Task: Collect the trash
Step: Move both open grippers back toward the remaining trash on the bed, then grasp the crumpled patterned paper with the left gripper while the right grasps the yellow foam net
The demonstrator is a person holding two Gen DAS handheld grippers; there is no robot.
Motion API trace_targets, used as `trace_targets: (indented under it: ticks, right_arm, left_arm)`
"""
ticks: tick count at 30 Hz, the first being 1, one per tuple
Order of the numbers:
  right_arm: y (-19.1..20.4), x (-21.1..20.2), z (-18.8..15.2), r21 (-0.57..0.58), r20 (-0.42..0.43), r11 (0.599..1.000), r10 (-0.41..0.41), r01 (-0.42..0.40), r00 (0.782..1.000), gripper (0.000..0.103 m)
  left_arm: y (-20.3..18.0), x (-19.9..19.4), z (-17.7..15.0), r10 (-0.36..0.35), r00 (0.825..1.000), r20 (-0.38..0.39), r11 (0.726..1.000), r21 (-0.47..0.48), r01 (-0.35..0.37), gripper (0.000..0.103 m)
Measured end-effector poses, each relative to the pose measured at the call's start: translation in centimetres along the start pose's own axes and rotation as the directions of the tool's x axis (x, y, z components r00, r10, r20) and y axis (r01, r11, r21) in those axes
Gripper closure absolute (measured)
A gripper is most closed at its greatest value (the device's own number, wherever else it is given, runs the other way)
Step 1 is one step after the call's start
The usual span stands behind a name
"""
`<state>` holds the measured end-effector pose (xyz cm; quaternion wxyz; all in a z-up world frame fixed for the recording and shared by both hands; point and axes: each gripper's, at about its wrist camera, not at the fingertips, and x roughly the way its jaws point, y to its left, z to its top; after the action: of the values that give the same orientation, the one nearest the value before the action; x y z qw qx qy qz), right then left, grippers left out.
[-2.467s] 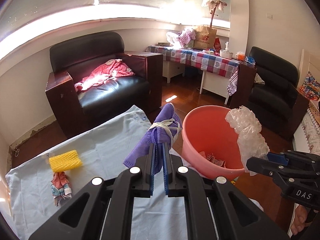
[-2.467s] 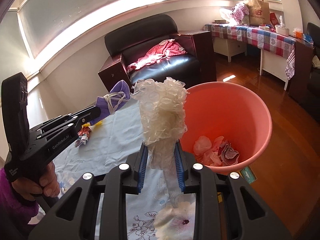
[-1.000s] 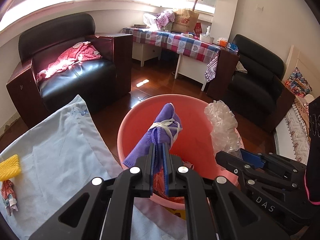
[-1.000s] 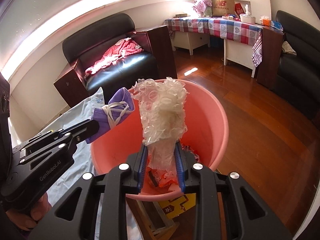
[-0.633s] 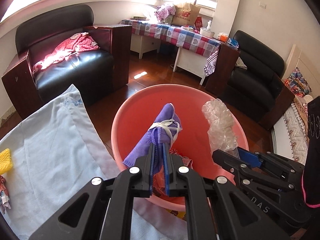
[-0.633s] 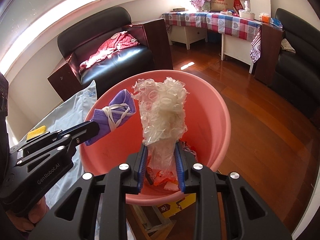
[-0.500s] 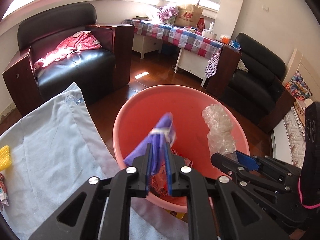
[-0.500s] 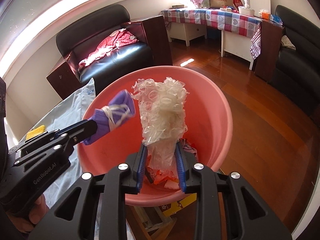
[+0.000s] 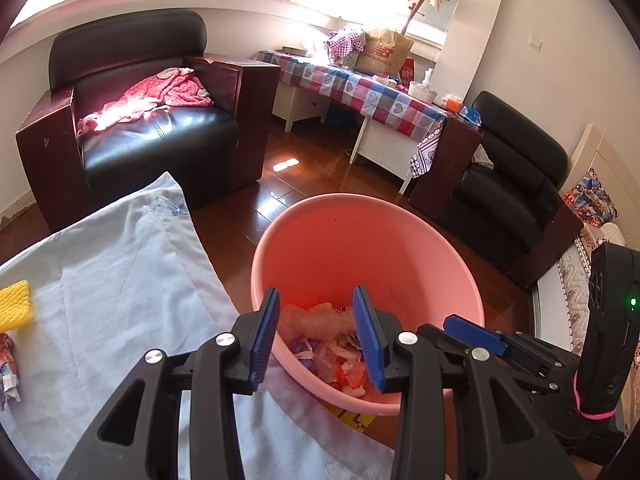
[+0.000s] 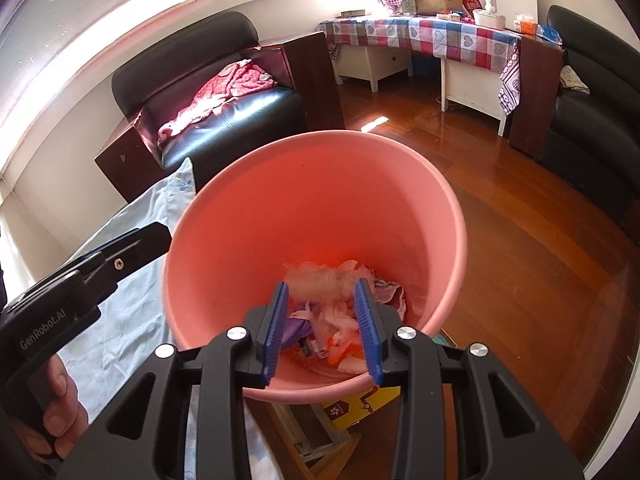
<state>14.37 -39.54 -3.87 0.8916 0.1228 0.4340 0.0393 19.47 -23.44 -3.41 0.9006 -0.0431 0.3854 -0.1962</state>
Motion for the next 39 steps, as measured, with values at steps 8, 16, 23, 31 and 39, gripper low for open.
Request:
trace_targets:
  ticks: [8,16,23,31,39]
  right_arm:
    - [3.5,-1.6,-0.6,-0.063,0.021,0.994,0.087,-0.085,0.996,0.068]
    - [8.1,-1.9,-1.5,-0.111,0.009,0.981,0.163,-0.161,0.987,0.068]
    - [11.7,-1.3,-2.8,-0.138,-0.031,0.967,0.211,-0.214,0.977,0.068]
    - [16.4,-0.3,-3.4,-0.203,-0.074,0.939,0.268,-0.277,0.961,0.068]
    - [21.4,1.3,-3.2,-0.286,-0.129,0.896,0.314,-0.339,0.940,0.068]
  left_arm:
    - [3.2,-4.4,-1.3,0.066,0.996,0.065,0.997,-0.033,-0.064,0.058]
    - [9.4,-8.4,-4.0,0.173,0.983,0.060,0.978,-0.130,-0.164,0.054]
    - [14.3,-11.9,-6.4,0.268,0.961,0.069,0.952,-0.174,-0.253,0.053]
    - [20.2,-15.4,-8.2,0.379,0.921,0.090,0.908,-0.230,-0.351,0.052]
    - [25.8,-13.5,-9.2,0.384,0.923,-0.009,0.873,-0.322,-0.366,0.052]
